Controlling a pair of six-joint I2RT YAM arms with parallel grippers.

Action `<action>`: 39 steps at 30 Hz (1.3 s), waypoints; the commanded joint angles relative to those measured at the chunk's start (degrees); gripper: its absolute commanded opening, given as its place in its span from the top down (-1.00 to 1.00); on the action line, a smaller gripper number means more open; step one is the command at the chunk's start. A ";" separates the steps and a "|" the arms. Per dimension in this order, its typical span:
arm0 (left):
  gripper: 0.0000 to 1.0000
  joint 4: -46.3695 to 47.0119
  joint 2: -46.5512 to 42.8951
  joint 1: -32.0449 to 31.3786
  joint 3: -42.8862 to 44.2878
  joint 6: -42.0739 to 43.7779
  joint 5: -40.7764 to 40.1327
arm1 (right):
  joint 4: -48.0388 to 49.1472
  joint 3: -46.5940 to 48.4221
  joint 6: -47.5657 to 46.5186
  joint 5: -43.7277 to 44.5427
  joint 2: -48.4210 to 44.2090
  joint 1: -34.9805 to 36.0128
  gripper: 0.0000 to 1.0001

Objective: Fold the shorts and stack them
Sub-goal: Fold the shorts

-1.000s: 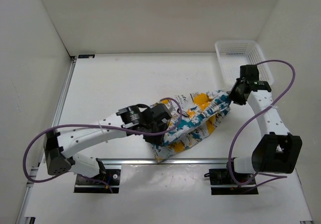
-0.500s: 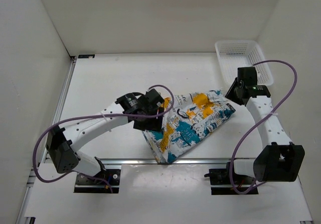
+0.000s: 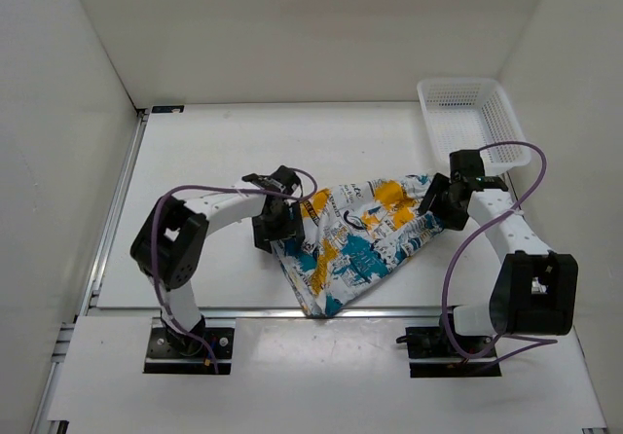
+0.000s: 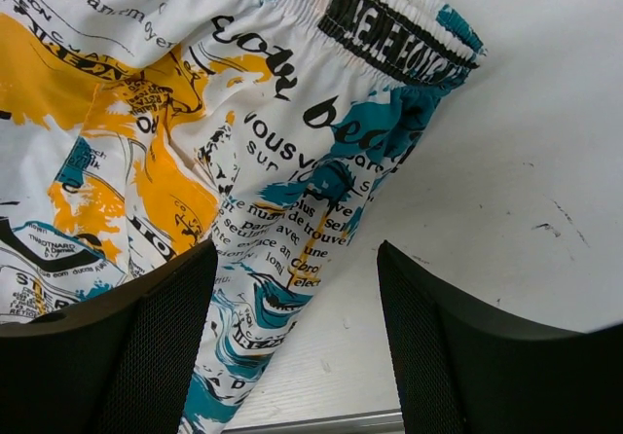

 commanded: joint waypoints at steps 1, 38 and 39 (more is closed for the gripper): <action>-0.74 4.12 4.43 1.01 3.82 0.58 3.61 | 1.55 0.17 -1.45 -1.20 -0.72 -0.15 -0.44; 0.27 -4.16 9.28 27.99 23.61 17.54 -1.83 | 21.85 7.82 -3.48 -32.40 28.54 3.71 -0.40; 0.30 -3.54 10.15 27.99 22.82 17.54 -1.83 | 23.51 7.81 -2.69 -31.87 28.55 3.71 -0.32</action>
